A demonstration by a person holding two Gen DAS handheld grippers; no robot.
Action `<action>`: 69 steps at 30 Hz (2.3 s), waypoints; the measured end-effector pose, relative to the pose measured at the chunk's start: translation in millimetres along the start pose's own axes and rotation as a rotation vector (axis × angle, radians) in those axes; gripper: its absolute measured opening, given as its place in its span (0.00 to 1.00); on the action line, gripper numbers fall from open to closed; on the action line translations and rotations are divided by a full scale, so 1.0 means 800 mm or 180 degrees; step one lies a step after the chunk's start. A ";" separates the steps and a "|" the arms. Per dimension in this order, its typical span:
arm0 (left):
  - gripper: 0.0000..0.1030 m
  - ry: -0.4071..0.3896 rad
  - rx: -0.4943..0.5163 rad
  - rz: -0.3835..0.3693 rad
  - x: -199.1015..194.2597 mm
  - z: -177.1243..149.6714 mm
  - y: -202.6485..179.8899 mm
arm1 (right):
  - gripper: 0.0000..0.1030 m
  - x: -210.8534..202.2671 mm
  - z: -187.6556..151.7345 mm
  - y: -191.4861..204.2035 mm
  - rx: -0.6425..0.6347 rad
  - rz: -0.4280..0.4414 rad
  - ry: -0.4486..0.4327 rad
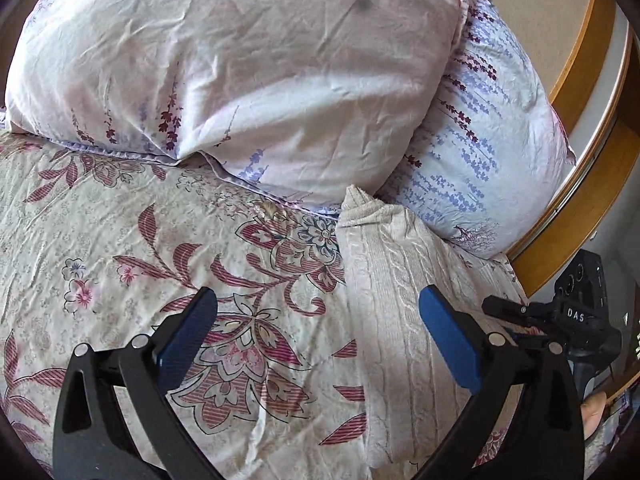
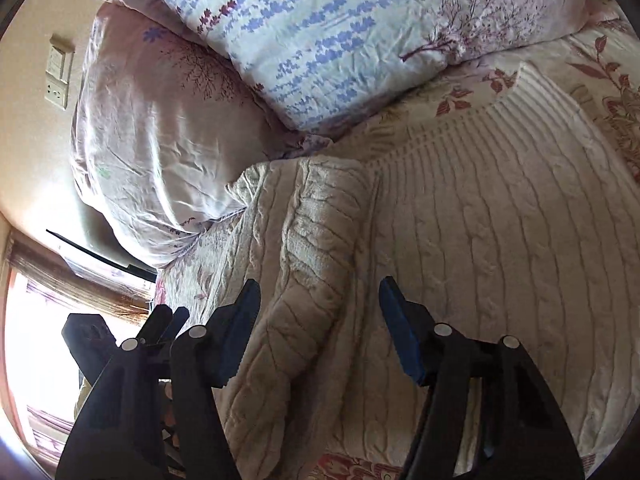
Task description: Fold small clothes
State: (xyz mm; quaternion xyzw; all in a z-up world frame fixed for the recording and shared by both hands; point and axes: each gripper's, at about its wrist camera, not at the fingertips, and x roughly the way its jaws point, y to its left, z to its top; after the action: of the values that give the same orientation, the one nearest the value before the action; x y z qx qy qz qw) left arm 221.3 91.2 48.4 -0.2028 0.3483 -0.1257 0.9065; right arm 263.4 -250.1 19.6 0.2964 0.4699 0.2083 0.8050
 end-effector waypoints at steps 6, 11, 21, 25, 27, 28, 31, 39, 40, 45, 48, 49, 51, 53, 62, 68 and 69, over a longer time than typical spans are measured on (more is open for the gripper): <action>0.98 0.0090 -0.0169 0.0025 0.006 0.001 0.010 | 0.38 0.014 -0.008 0.008 -0.0127 0.0091 0.0089; 0.98 0.0106 -0.0069 0.0103 0.010 -0.002 0.005 | 0.21 0.013 -0.007 0.007 -0.0136 0.0257 0.0005; 0.98 0.0151 -0.0112 0.0144 0.015 -0.002 0.012 | 0.16 -0.099 0.027 0.012 -0.0144 0.0407 -0.0796; 0.98 0.0168 -0.0072 0.0135 0.016 -0.003 0.008 | 0.16 -0.150 0.034 -0.027 -0.0012 0.0157 -0.1176; 0.98 0.0177 -0.0038 0.0131 0.017 -0.003 0.005 | 0.16 -0.164 0.036 -0.060 0.0129 -0.0093 -0.1249; 0.98 0.0180 -0.0018 0.0125 0.017 -0.003 0.003 | 0.16 -0.166 0.035 -0.079 0.0243 -0.0217 -0.1237; 0.98 0.0195 0.0059 0.0133 0.018 -0.005 -0.003 | 0.16 -0.147 0.030 -0.121 0.0464 -0.0346 -0.1059; 0.98 0.0218 0.0205 0.0165 0.024 -0.011 -0.009 | 0.16 -0.130 0.012 -0.142 0.0591 -0.0480 -0.0830; 0.98 0.0230 0.0200 0.0157 0.025 -0.011 -0.008 | 0.16 -0.129 0.010 -0.144 0.0605 -0.0474 -0.0826; 0.98 0.0235 0.0232 0.0127 0.025 -0.013 -0.010 | 0.16 -0.128 0.013 -0.146 0.0660 -0.0533 -0.0814; 0.98 0.0206 0.0316 0.0159 0.023 -0.014 -0.016 | 0.16 -0.127 0.014 -0.142 0.0628 -0.0607 -0.0819; 0.98 0.0196 0.0356 0.0187 0.023 -0.016 -0.018 | 0.16 -0.126 0.016 -0.139 0.0614 -0.0646 -0.0826; 0.98 0.0181 0.0482 0.0302 0.023 -0.018 -0.027 | 0.16 -0.127 0.017 -0.134 0.0575 -0.0724 -0.0844; 0.98 0.0150 0.0658 0.0484 0.022 -0.022 -0.039 | 0.16 -0.127 0.020 -0.129 0.0497 -0.0806 -0.0855; 0.98 0.0173 0.1184 0.0986 0.029 -0.035 -0.071 | 0.19 -0.124 0.024 -0.130 0.0516 -0.0925 -0.0847; 0.98 0.0203 0.1225 0.1007 0.031 -0.036 -0.072 | 0.47 -0.149 0.029 -0.128 0.0588 -0.0838 -0.0988; 0.98 0.0205 0.1229 0.1001 0.031 -0.036 -0.073 | 0.47 -0.149 0.034 -0.130 0.0624 -0.0799 -0.0983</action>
State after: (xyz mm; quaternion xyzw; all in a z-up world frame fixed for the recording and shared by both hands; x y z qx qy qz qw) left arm 214.7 22.5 40.9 0.0348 0.3739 -0.0537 0.9253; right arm 237.1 -408.1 35.5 0.3407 0.3922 0.0119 0.8544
